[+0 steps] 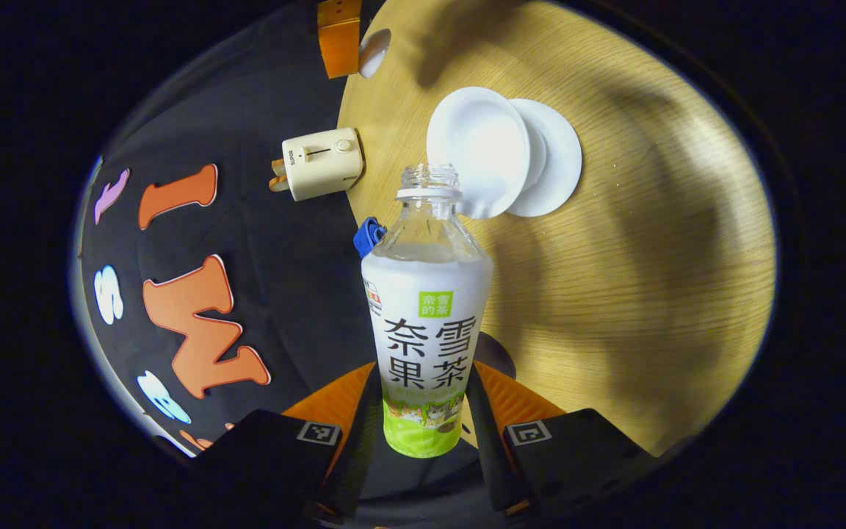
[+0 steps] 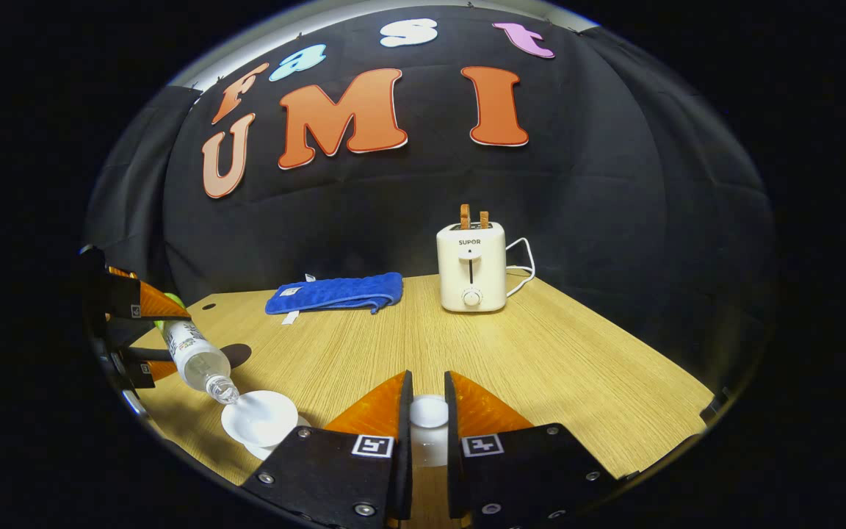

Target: Open the teacup lid with one hand, grasp the water bottle and pour water into the teacup with the other hand; after pouring, place the water bottle on the coaster and then close the teacup lid.

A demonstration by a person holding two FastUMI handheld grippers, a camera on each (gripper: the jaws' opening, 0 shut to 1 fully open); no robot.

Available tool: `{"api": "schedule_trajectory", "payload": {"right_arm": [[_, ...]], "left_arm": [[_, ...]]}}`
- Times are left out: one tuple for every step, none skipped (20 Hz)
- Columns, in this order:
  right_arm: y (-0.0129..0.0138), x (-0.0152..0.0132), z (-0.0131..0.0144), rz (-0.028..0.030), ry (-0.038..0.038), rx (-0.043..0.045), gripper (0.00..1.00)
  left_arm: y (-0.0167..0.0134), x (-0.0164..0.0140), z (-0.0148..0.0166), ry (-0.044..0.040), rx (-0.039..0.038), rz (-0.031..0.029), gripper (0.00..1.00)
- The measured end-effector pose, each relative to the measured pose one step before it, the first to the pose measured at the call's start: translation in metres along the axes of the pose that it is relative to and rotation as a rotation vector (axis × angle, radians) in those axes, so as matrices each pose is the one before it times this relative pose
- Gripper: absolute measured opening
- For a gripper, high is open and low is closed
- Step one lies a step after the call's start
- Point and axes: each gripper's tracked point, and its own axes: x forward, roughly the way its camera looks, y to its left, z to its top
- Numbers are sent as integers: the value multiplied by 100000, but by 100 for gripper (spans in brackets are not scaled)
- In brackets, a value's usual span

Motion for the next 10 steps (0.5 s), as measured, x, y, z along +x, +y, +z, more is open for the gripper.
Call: {"api": "schedule_trajectory", "payload": {"right_arm": [[73, 17, -16, 77, 110, -99, 19], [93, 47, -40, 89, 109, -78, 19], [-13, -89, 35, 145, 76, -104, 19], [3, -7, -6, 70, -7, -165, 19], [65, 26, -77, 31, 57, -96, 19], [-33, -32, 112, 9, -58, -12, 19], [-18, 25, -53, -79, 41, 24, 19], [-61, -42, 36, -47, 37, 48, 19], [-72, -29, -53, -126, 8, 137, 19], [-91, 47, -22, -47, 42, 127, 19]], "left_arm": [[106, -102, -2, 36, 1971, 441, 67], [54, -60, 84, -33, 2020, 143, 67], [142, -143, 101, -86, 2266, 197, 67], [122, -118, 233, -390, 2402, 369, 68], [199, -366, 205, -381, 2074, 181, 67], [233, -229, 360, -393, 1957, 696, 67], [272, -367, 178, -72, 2229, 1205, 67], [180, -169, 167, -214, 1692, 543, 67], [231, -156, -27, 218, 1964, 670, 67], [324, -89, -160, 761, 2957, 1482, 67]]}}
